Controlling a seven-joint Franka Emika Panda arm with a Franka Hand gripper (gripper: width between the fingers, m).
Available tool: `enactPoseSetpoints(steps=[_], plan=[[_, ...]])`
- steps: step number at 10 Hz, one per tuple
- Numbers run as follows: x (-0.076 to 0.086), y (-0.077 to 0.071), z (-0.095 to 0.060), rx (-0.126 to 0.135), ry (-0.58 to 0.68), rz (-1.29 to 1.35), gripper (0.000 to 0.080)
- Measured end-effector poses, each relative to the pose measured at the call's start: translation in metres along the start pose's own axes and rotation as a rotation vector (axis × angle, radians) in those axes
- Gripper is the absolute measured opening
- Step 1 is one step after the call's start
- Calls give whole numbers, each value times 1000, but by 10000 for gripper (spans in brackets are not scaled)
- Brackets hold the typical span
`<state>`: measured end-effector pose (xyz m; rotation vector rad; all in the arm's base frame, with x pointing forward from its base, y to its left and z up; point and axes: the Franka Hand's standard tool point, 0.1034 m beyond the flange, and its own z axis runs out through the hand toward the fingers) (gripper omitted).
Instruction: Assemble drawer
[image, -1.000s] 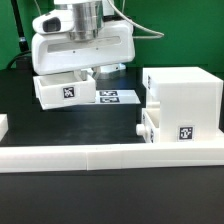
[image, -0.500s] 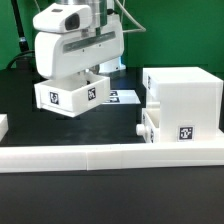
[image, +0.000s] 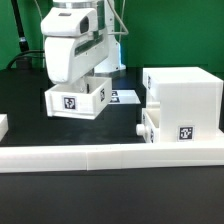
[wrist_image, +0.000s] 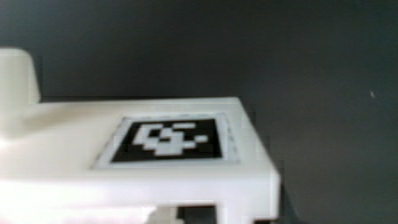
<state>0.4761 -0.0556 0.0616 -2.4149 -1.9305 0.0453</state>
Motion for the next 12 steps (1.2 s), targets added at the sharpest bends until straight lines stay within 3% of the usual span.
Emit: enactPoseSetpoints(steps=[2,4,5,7,9,10,12], plan=[[3,16,-1,20,-37,-166,42],[3,17,1,17,-36,-155,42],[3,19,1,-12,-32,-156,42],[3,18,4,-5,-32,-156,42],[11,25,3,-38,-26,-167,42],[14,27,1,-32,-26,-172,42],[15,31,0,-64,-21,-150,42]])
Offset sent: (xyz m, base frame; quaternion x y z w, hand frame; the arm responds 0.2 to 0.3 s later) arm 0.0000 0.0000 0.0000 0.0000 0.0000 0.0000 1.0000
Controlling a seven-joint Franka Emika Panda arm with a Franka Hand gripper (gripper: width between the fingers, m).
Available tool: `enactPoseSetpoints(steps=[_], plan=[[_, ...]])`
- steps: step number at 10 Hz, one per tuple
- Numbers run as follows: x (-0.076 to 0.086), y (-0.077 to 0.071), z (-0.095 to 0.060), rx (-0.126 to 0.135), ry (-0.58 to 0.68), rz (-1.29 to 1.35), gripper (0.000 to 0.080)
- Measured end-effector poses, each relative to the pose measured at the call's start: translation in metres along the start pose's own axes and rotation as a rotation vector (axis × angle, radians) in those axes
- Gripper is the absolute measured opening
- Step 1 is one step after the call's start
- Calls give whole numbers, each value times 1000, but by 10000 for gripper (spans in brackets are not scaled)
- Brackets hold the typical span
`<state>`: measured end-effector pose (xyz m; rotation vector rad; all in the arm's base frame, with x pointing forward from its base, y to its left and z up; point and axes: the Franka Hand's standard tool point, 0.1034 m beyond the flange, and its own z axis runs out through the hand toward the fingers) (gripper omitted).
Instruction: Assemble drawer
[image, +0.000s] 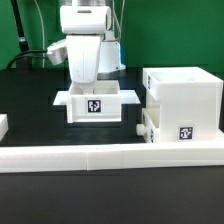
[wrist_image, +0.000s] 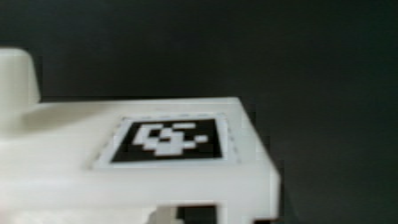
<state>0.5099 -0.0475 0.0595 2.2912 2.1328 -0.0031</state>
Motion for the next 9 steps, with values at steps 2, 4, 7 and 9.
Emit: enactPoseSetpoints(steps=[2,4,7,9], plan=[[0,0,2,-5,1,1,42],[5,2,5,-12,4,-4,42],[11,7,5,1,7,-15,42],[11,7,6,2,7,-14,42]])
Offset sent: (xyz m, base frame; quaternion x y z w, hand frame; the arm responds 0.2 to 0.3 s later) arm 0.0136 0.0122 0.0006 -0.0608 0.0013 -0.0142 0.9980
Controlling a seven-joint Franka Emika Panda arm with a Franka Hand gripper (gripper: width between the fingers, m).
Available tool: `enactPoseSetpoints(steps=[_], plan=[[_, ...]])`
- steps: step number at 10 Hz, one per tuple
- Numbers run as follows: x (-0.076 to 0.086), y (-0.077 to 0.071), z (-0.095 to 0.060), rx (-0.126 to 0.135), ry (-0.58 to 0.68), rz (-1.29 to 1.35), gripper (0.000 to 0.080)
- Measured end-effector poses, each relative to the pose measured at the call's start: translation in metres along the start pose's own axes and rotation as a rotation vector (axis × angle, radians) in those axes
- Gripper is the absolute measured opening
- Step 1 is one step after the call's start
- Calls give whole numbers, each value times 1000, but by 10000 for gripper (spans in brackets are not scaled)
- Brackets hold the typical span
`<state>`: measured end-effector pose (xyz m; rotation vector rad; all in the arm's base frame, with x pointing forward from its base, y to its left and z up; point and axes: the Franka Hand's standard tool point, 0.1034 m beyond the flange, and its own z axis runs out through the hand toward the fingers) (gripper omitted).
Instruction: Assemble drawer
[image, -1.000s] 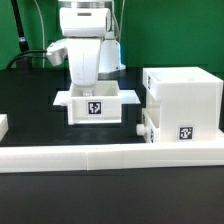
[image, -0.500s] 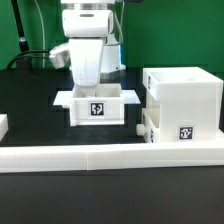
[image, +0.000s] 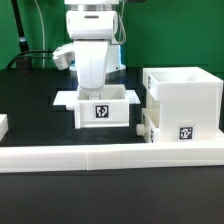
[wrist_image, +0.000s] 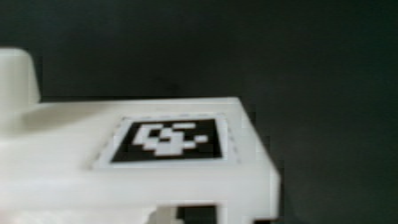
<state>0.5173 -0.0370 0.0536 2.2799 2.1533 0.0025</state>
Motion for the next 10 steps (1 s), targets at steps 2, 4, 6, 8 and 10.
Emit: enactPoseSetpoints(steps=[2,4,6,8,10], plan=[[13,4,0,6,6,1,42],[20,9,-3,16,6,24,42],[18,8,-1,19,6,26,42],[24,10,-3,19,8,26,42],[30,12,-5,22,12,12,42]])
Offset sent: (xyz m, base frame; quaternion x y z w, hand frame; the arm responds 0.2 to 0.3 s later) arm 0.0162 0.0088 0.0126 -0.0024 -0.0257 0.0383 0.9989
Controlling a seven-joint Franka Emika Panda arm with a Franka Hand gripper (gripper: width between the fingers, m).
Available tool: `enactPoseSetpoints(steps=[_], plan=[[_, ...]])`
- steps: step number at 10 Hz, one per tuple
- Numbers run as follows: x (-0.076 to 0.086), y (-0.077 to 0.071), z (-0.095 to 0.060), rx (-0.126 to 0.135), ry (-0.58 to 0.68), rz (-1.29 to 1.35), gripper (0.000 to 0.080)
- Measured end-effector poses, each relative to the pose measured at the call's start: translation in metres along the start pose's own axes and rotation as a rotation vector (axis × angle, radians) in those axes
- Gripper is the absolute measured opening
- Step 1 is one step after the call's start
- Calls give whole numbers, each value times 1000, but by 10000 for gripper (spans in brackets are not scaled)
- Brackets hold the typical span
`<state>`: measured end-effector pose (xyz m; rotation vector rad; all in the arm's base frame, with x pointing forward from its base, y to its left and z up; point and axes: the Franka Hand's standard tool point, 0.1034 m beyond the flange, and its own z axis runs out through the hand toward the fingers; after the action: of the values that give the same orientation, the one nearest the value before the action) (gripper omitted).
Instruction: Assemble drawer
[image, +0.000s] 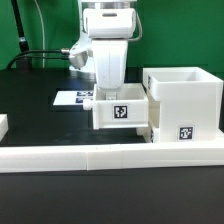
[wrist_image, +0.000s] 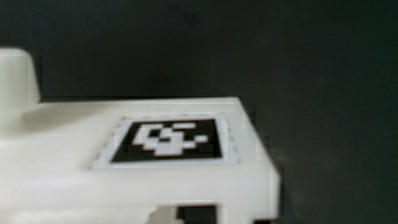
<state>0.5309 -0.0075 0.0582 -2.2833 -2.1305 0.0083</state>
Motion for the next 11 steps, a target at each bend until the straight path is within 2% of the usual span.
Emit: enactPoseSetpoints(steps=[1,4,11], plan=[[-2,-1,2,8,0,3,42],[-1,-3,4,7,1,3,42],[12,1,0,6,5,28,42]])
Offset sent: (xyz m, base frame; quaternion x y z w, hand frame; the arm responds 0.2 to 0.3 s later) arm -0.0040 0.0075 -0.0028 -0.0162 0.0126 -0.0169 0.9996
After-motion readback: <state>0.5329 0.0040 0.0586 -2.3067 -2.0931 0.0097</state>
